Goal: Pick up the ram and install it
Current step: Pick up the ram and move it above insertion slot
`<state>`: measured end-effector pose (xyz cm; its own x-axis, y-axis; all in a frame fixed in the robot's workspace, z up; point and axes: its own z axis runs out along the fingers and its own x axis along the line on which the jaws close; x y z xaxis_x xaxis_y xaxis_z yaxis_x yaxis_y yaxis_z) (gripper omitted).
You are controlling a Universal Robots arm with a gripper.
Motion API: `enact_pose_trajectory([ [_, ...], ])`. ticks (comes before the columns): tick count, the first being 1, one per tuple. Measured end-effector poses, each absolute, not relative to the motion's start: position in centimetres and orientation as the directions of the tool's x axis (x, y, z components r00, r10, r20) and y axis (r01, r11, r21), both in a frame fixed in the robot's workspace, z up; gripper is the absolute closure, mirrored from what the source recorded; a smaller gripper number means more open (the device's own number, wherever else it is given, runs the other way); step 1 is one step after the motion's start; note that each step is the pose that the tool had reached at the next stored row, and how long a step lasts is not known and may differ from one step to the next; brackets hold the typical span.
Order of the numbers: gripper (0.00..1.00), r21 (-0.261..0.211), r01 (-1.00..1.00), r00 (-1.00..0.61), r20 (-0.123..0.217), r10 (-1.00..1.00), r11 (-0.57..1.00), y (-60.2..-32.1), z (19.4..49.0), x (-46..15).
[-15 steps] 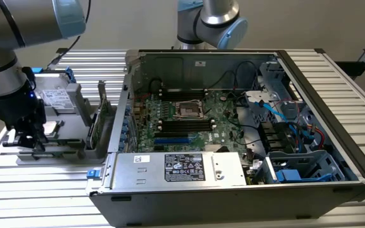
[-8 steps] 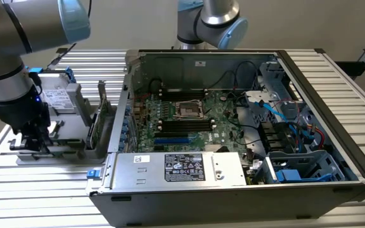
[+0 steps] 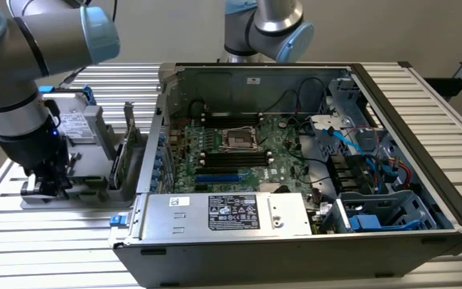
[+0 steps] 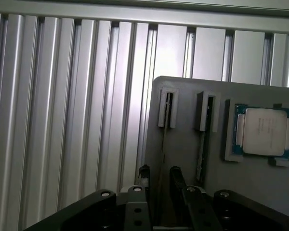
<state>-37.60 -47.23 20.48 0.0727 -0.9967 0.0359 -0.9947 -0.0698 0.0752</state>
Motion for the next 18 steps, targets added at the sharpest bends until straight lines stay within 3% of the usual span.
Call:
enact_pose_trajectory([
  [18,0.71,0.075,-0.995,0.072,0.032,-0.997,-0.069,-47.2,19.3,-37.0],
])
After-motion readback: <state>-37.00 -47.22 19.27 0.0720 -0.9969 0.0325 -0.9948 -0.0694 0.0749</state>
